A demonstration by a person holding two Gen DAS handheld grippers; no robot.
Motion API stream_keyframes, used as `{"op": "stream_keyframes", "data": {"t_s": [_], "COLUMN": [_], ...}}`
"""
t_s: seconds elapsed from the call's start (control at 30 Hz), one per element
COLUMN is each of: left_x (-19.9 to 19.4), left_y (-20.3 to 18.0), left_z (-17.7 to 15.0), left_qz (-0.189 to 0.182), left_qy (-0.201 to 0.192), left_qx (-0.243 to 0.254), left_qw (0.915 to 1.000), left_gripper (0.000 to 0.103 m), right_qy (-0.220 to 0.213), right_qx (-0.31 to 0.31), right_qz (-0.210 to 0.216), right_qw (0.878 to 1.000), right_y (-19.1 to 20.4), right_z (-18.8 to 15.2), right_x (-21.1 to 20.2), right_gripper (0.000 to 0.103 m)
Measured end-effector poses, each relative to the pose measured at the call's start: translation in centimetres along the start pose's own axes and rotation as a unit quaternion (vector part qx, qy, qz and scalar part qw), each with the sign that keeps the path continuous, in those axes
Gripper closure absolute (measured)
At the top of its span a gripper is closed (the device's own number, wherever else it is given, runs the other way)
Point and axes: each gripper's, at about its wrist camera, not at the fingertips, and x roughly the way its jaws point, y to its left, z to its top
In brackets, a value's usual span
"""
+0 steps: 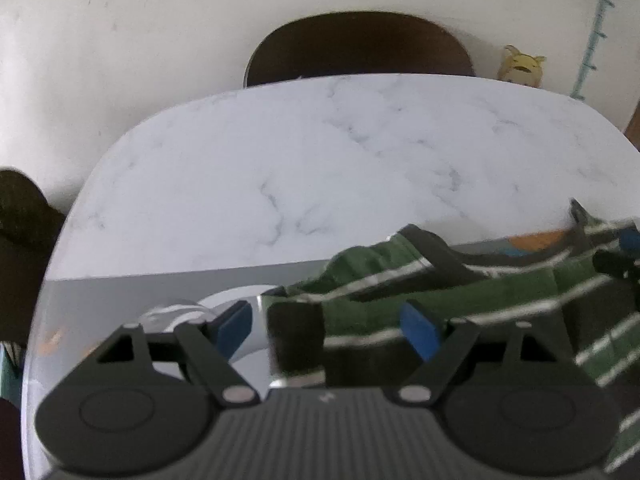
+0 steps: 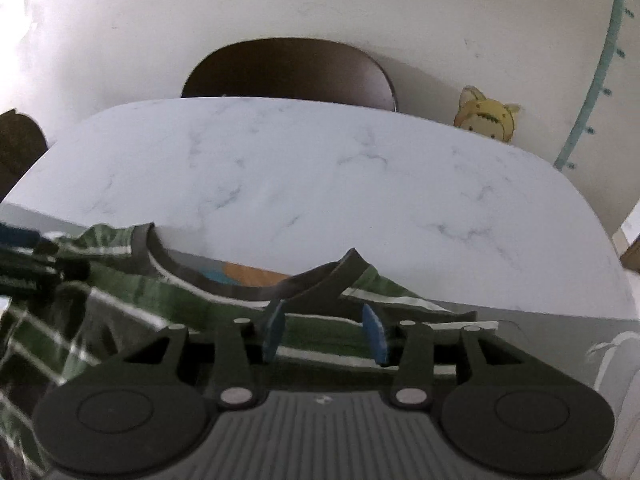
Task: Fold clothes
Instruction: 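Close both tools on the folded edge of the striped shirt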
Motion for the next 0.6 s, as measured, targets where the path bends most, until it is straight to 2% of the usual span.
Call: {"op": "stream_keyframes", "data": {"t_s": [0.1,0.13,0.2,0.3,0.6], "left_x": [-1.5,-1.9,-1.9,-1.6,0.1], "left_y": [0.9,1.4,2.5,2.9,3.9], "left_z": [-0.5,-0.7,-1.0,-1.1,-2.4], "left_qz": [-0.008,-0.013,-0.019,-0.027,0.001], "left_qy": [-0.014,-0.016,0.001,0.002,0.011], "left_qx": [0.014,0.016,0.016,0.011,-0.035], "left_qw": [0.9998,0.9997,0.9997,0.9996,0.9993], "left_gripper": [0.022,0.021,0.021,0.021,0.021], "right_qy": [-0.004,-0.004,-0.006,0.002,0.018], "right_qx": [0.009,0.013,0.02,0.011,0.026], "right_qz": [0.013,0.02,0.025,0.018,-0.001], "right_qw": [1.0,1.0,0.999,1.0,0.999], "right_y": [-1.6,-2.1,-3.9,-5.2,-7.2], "right_z": [-0.9,-1.1,-1.8,-2.2,-2.8], "right_x": [-1.4,-1.7,-2.5,-2.5,-1.7], "right_gripper": [0.059,0.055,0.048,0.047,0.045]}}
